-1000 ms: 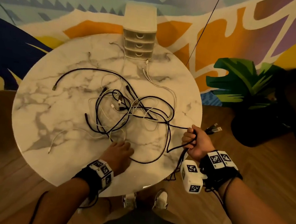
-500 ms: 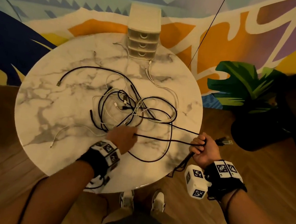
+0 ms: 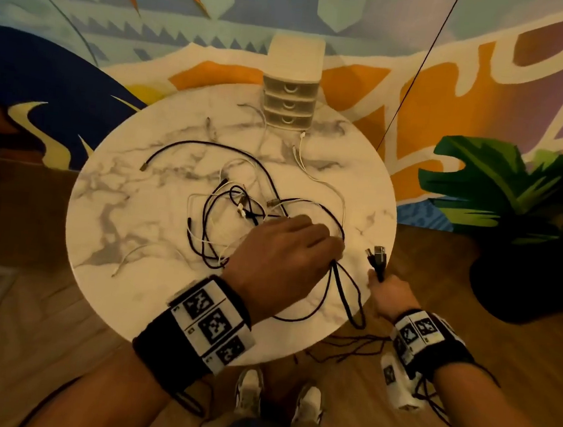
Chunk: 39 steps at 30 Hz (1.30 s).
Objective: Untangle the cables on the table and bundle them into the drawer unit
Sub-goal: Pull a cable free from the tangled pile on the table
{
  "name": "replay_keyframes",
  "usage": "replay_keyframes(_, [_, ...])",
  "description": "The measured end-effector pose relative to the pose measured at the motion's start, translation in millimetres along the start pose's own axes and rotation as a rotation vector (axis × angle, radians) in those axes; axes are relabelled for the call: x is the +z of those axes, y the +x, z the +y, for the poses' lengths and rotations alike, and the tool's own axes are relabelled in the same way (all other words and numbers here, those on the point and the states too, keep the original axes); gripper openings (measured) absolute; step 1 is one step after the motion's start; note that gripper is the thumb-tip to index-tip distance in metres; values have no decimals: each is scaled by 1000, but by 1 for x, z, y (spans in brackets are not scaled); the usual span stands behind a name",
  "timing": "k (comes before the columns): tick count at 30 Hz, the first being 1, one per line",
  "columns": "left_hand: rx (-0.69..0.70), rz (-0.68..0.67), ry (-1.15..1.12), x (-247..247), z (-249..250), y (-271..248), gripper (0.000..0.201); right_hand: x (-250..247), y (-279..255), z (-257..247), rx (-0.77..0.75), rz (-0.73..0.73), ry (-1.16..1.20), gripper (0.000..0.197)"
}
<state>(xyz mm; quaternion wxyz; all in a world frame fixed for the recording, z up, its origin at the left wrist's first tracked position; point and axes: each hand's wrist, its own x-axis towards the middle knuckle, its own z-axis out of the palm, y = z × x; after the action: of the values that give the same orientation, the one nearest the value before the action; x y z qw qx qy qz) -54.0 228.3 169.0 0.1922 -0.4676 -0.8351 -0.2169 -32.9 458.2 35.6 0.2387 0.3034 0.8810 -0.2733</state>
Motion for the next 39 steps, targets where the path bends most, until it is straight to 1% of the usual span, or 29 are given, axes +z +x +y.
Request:
replay_keyframes(1, [47, -32, 27, 4, 5, -1, 8, -11, 0, 8, 0, 73, 57, 50])
replay_keyframes(2, [88, -67, 47, 10, 10, -4, 10, -19, -2, 13, -15, 120, 188, 50])
replay_keyframes(3, [129, -99, 59, 16, 18, -4, 13, -26, -6, 15, -42, 112, 347, 54])
replay_keyframes(4, [168, -127, 66, 22, 25, -5, 15, -29, -13, 10, -59, 43, 505, 60])
replay_keyframes(5, [206, -150, 68, 28, 33, -4, 16, -28, -19, 4, -47, -71, 672, 65])
replay_keyframes(6, [247, -167, 56, 35, 42, -3, 16, -28, -26, -2, -22, -217, 840, 67])
replay_keyframes(7, [286, -183, 33, 41, 49, -2, 16, -24, -29, -7, -12, -369, 975, 64])
replay_keyframes(8, [323, -200, 9, 46, 55, -1, 17, -23, -32, -10, -23, -489, 1088, 59])
replay_keyframes(9, [348, -224, -5, 50, 59, -1, 16, -24, -32, -12, -33, -546, 1181, 57])
replay_keyframes(10, [365, -254, -8, 53, 61, -1, 15, -29, -34, -12, -27, -537, 1263, 54])
replay_keyframes(12, [385, -319, 8, 59, 59, -3, 19, -41, -33, -10, -19, -428, 1376, 43])
replay_keyframes(14, [409, -382, 26, 66, 56, -5, 21, -52, -34, -5, -47, -316, 1434, 33])
replay_keyframes(15, [423, -413, 22, 69, 55, -7, 20, -55, -30, -2, -58, -272, 1449, 33])
replay_keyframes(19, [477, -521, 10, 82, 50, -19, 16, -80, -26, 10, -143, -89, 1399, 37])
replay_keyframes(22, [465, -613, 20, 90, 41, -30, 16, -93, -26, 17, -204, 14, 1336, 39])
replay_keyframes(24, [425, -617, -31, 96, 36, -34, 22, -95, -30, 20, -251, 40, 1232, 40])
replay_keyframes(25, [377, -598, -62, 96, 35, -33, 28, -94, -34, 19, -280, 36, 1180, 40])
replay_keyframes(26, [298, -560, -95, 95, 36, -30, 35, -91, -38, 18, -317, 18, 1128, 40])
replay_keyframes(27, [178, -514, -143, 91, 36, -24, 39, -88, -42, 16, -361, -11, 1078, 41])
replay_keyframes(28, [23, -450, -219, 88, 36, -16, 38, -84, -47, 14, -408, -44, 1028, 42])
replay_keyframes(29, [-132, -375, -294, 84, 37, -6, 35, -79, -53, 12, -449, -74, 981, 43])
replay_keyframes(31, [-366, -246, -411, 79, 39, 22, 27, -70, -65, 7, -493, -114, 891, 46])
replay_keyframes(33, [-593, -217, -643, 78, 40, 49, 26, -61, -75, 2, -504, -146, 799, 51])
replay_keyframes(34, [-674, -231, -783, 79, 42, 60, 23, -58, -78, 0, -510, -168, 770, 47])
replay_keyframes(35, [-695, -251, -830, 81, 43, 66, 20, -55, -81, -1, -505, -189, 763, 42])
replay_keyframes(36, [-652, -266, -776, 82, 45, 69, 17, -53, -83, -2, -488, -208, 774, 39])
replay_keyframes(38, [-539, -265, -674, 88, 49, 68, 16, -50, -85, -1, -452, -215, 829, 42])
replay_keyframes(39, [-507, -254, -651, 89, 51, 66, 15, -48, -85, -1, -442, -209, 864, 44])
